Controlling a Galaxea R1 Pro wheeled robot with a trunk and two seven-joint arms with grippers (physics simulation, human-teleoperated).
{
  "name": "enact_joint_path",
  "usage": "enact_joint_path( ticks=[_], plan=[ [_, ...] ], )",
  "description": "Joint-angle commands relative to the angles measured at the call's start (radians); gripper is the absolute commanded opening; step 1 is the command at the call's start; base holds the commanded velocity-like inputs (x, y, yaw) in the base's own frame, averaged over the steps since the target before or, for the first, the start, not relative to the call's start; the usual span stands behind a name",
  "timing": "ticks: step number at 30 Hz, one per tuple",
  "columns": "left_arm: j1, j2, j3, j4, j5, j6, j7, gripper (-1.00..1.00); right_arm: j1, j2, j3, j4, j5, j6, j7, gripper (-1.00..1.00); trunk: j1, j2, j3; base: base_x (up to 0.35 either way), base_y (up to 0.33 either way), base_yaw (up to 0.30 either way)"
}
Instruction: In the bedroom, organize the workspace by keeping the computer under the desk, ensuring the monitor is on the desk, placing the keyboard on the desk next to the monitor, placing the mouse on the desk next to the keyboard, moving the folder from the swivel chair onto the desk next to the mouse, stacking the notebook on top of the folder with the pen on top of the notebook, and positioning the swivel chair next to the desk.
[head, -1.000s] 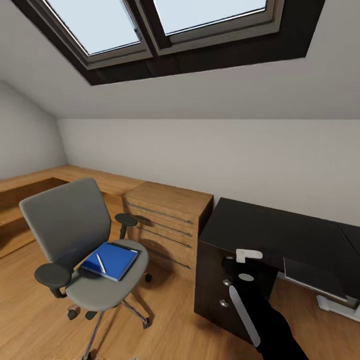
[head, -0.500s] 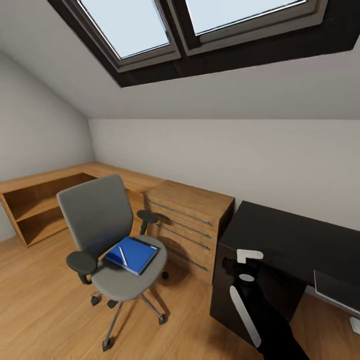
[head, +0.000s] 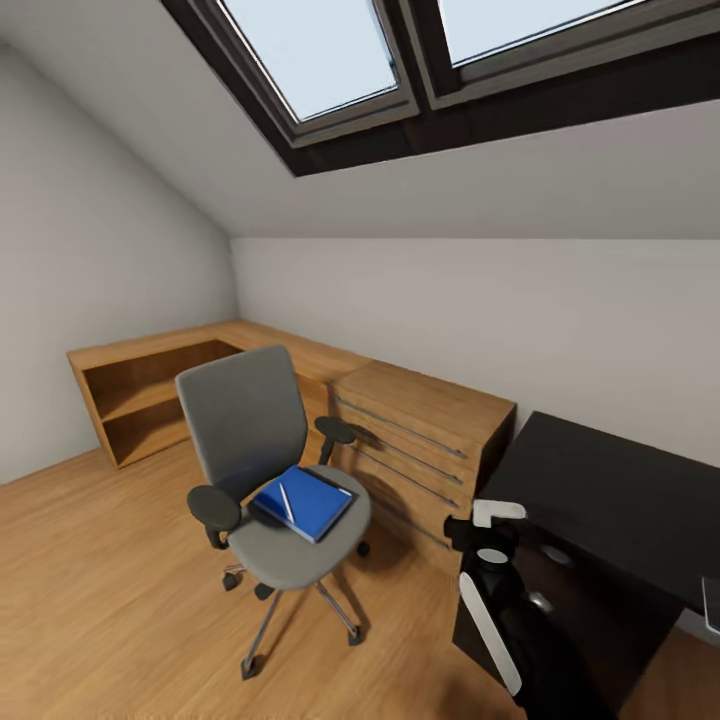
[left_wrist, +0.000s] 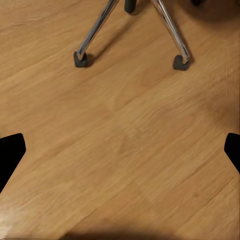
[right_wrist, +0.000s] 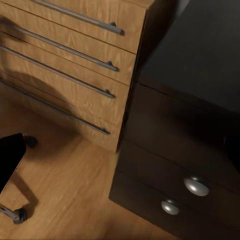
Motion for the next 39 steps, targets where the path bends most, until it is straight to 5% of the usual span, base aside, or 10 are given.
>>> enact_joint_path(
  ticks=[1, 30, 35, 39],
  plan=[
    [-0.001, 0.001, -0.006, -0.002, 0.01, -0.005, 0.007, 1.0, -0.001, 0.0, 0.002, -0.001, -0.009, 0.002, -0.009, 1.0, 0.0, -0.001, -0.001, 0.0, 0.0, 0.277],
    [-0.001, 0.0, -0.006, 0.039, 0.008, -0.007, 0.008, 1.0, -0.001, 0.001, 0.019, 0.011, -0.009, -0.001, -0.009, 1.0, 0.0, -0.001, -0.011, 0.0, 0.0, 0.268],
    [-0.001, 0.001, 0.081, 0.039, 0.009, -0.008, 0.005, 1.0, -0.001, 0.001, 0.028, 0.013, -0.009, -0.001, -0.01, 1.0, 0.0, -0.001, -0.017, 0.0, 0.0, 0.202],
    [-0.001, -0.001, 0.196, 0.038, 0.007, -0.007, 0.001, 1.0, -0.001, 0.0, 0.03, 0.014, -0.009, -0.001, -0.009, 1.0, 0.0, -0.001, -0.021, 0.0, 0.0, 0.186]
  ],
)
